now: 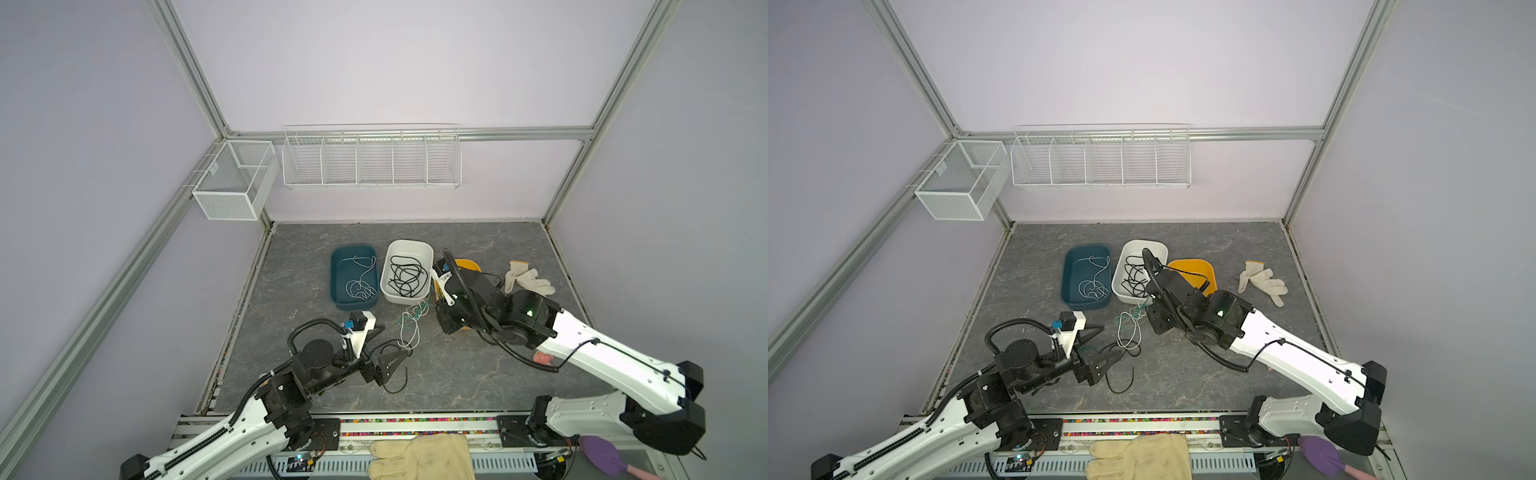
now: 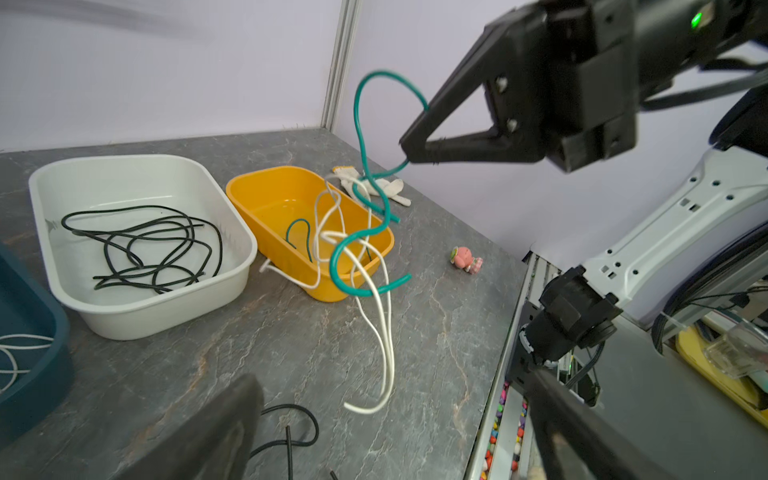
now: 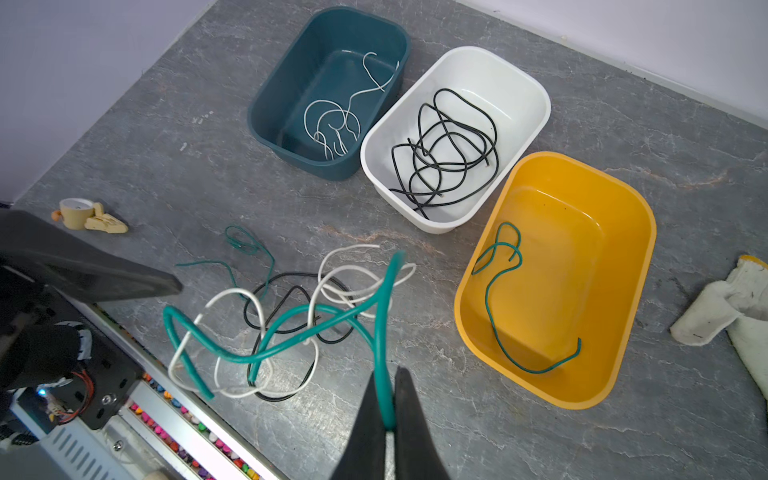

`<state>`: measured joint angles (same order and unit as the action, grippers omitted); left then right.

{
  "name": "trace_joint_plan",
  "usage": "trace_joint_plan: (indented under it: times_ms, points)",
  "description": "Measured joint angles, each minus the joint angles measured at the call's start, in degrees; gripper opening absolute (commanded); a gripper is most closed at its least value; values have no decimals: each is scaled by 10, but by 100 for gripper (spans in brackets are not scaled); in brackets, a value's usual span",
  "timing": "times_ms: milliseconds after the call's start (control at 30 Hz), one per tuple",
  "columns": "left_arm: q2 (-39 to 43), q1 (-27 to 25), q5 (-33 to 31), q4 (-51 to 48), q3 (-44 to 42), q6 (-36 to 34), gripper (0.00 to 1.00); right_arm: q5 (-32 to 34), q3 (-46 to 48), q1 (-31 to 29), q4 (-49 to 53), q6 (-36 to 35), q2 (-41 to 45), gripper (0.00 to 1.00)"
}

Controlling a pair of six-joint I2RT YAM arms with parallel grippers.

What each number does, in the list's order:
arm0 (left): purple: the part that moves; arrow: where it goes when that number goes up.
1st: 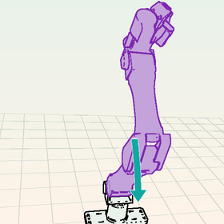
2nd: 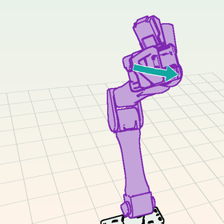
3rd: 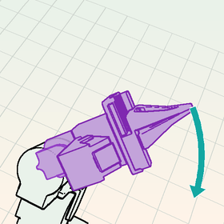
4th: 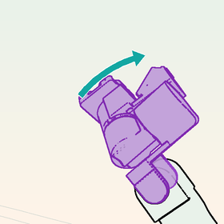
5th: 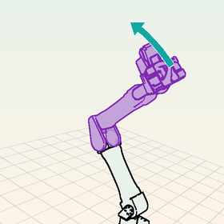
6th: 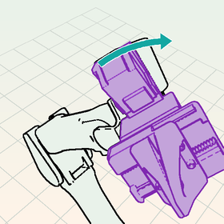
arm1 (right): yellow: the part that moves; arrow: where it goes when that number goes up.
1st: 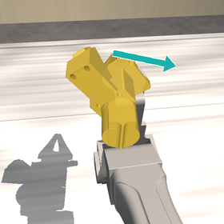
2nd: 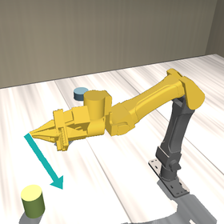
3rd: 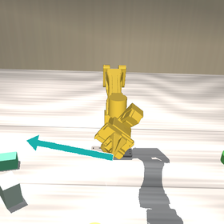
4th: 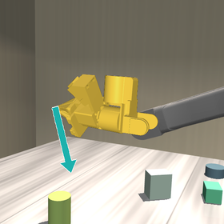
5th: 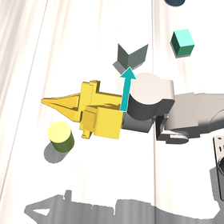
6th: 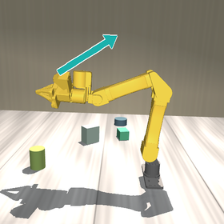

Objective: Untangle the cables

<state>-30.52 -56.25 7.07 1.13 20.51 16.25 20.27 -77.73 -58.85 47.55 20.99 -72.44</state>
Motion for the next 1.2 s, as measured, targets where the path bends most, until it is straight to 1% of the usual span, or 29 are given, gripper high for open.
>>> trace_joint_plan:
  times_ms: [233, 500, 600, 733, 767, 800, 867, 967, 1033, 1100, 1200]
  points:
    - [-28, -4, -46, 38, -7, -4, 99, -16, -11, 0, 3, 0, 1, 7]
    - [-50, -4, -58, 76, -8, -9, 87, -47, -11, 0, 1, 0, 21, 7]
    - [-58, -4, -58, 82, -8, -13, 75, -52, -11, -2, -3, 0, 26, 7]
    - [-59, -4, -58, 87, -9, -18, 44, -56, -11, -3, -6, 0, 27, 7]
    - [-59, -4, -58, 89, -9, -18, 39, -56, -10, -4, -7, 0, 27, 7]
    - [-59, -4, -58, 90, -9, -19, 38, -57, -10, -5, -7, 0, 27, 7]
    - [-59, -4, -58, 91, -9, -19, 31, -60, -10, -6, -8, 0, 27, 7]
    - [-59, -4, -58, 93, -9, -21, 17, -62, -10, -7, -10, 0, 27, 7]
    - [-59, -4, -57, 94, -9, -23, 11, -62, -10, -8, -11, 0, 27, 7]
    - [-59, -4, -56, 93, -9, -24, 1, -62, -8, -9, -12, 0, 30, 7]
    - [-59, -4, -55, 91, -9, -26, 0, -60, -1, -9, -14, 0, 38, 7]
